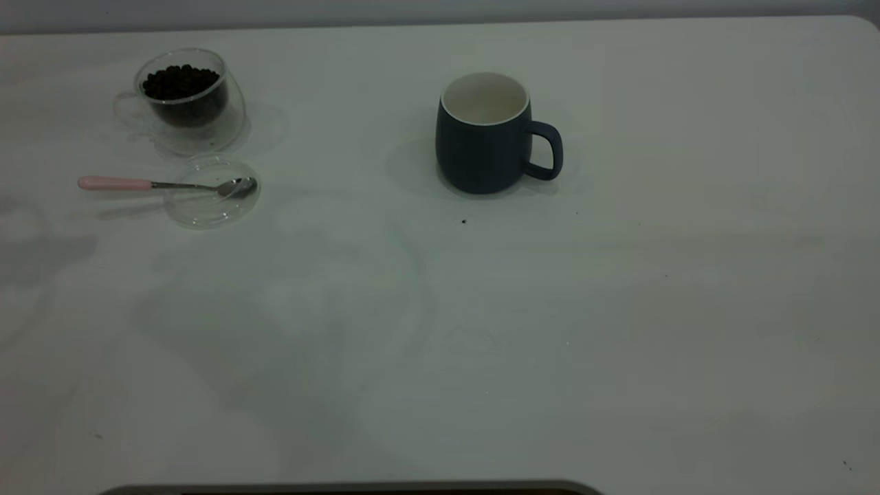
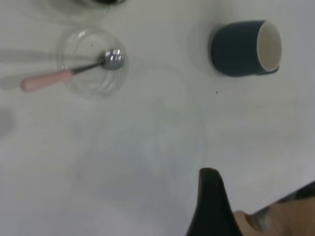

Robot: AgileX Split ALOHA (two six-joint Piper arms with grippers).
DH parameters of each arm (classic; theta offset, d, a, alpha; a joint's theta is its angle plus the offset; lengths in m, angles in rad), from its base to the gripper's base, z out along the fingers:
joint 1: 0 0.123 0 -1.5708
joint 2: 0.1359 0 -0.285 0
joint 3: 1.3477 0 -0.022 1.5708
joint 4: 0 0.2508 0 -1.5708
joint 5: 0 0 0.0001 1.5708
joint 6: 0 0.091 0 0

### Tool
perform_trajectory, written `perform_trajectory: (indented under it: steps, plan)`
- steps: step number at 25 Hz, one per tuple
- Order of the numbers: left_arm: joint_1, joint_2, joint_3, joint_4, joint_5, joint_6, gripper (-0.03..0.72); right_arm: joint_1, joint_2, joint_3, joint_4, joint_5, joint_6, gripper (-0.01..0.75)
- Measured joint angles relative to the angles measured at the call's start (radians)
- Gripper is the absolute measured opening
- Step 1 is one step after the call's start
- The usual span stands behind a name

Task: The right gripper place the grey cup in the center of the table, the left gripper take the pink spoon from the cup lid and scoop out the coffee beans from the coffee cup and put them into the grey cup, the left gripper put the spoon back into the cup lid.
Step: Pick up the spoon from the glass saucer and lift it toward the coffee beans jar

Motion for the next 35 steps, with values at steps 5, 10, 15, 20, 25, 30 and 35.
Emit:
perform_trajectory:
  steps: [5,10,15,20,25,30,35]
  plan:
    - [0.032,0.096,-0.017,-0.006,0.004,0.075,0.582,0.0,0.0,0.0,0.0,0.0,0.0,0.59]
    - [0.036,0.26,-0.104,-0.003,0.059,0.095,0.582,0.0,0.0,0.0,0.0,0.0,0.001,0.59]
    - [0.036,0.419,-0.22,0.05,0.071,0.107,0.582,0.0,0.0,0.0,0.0,0.0,0.0,0.59]
    - [0.036,0.527,-0.253,0.072,0.069,0.16,0.582,0.0,0.0,0.0,0.0,0.0,0.0,0.59]
    - [0.036,0.616,-0.262,0.072,0.028,0.21,0.582,0.0,0.0,0.0,0.0,0.0,0.0,0.59]
    - [0.036,0.688,-0.277,0.033,0.0,0.269,0.582,0.0,0.0,0.0,-0.001,0.0,0.0,0.59]
    - [0.036,0.696,-0.279,-0.085,-0.05,0.364,0.582,0.0,0.0,0.0,-0.001,0.0,0.0,0.59]
